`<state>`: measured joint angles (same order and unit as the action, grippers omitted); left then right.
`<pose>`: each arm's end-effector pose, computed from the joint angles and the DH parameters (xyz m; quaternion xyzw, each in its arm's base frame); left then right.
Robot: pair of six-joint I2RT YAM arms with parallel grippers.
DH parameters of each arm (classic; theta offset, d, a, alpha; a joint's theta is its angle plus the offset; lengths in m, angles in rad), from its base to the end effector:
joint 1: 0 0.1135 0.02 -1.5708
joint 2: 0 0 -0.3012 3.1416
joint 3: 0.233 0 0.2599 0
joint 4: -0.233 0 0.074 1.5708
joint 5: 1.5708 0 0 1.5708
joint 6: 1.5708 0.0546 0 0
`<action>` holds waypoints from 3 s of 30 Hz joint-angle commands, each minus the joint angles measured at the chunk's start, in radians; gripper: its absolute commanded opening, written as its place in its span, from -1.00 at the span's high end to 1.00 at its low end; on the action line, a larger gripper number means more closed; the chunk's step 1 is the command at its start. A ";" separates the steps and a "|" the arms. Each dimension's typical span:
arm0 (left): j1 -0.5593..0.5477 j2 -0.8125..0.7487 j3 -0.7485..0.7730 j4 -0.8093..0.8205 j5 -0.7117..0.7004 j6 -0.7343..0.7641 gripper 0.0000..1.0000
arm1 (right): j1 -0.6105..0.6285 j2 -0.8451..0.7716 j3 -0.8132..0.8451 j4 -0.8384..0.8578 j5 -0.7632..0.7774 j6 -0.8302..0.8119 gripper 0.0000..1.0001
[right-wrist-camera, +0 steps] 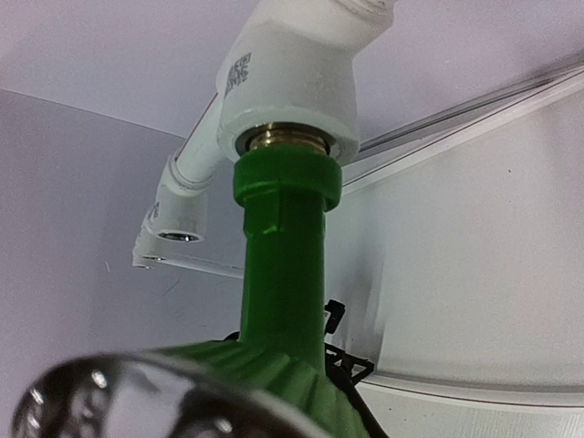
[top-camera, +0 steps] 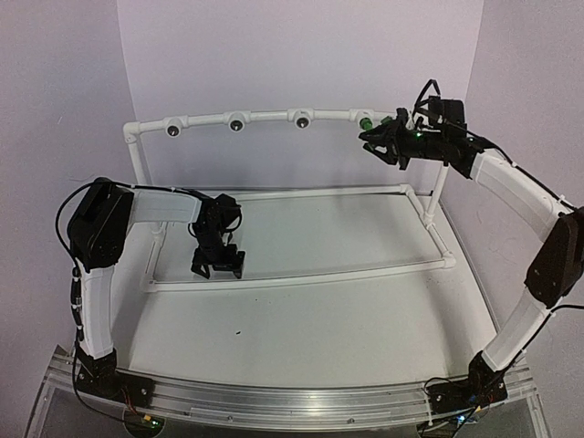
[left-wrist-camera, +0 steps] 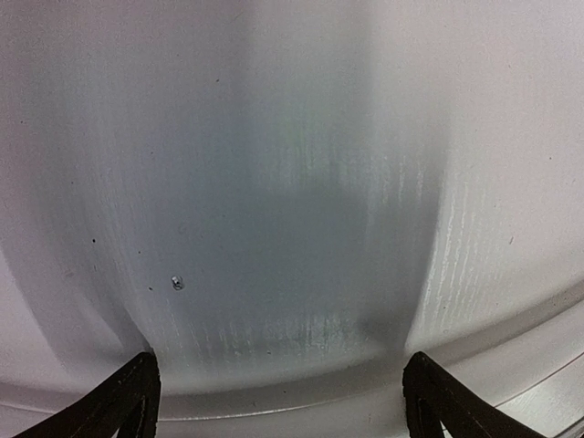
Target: Install the water faucets
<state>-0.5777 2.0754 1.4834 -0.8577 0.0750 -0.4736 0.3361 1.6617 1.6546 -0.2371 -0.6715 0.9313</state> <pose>0.3533 -0.2352 0.1583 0.0542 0.9960 -0.0627 0.0335 0.3796 0.1686 0.4434 0.0242 0.7708 0.5534 0.3147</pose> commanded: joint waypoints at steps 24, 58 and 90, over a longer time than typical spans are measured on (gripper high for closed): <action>-0.013 0.002 0.034 -0.114 0.004 0.026 -0.87 | -0.114 -0.244 -0.215 0.143 -0.056 -0.205 -0.96; -0.013 -0.026 0.031 -0.066 0.017 0.001 -0.97 | 0.235 -0.155 0.127 -0.274 0.896 -2.130 -0.97; -0.013 -0.042 0.032 -0.074 -0.005 -0.007 -0.97 | 0.279 -0.080 -0.129 0.178 0.960 -1.949 -0.33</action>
<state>-0.5800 2.0754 1.5051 -0.8906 0.0711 -0.4736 0.6117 1.5791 1.5460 -0.1094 0.2953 -1.1293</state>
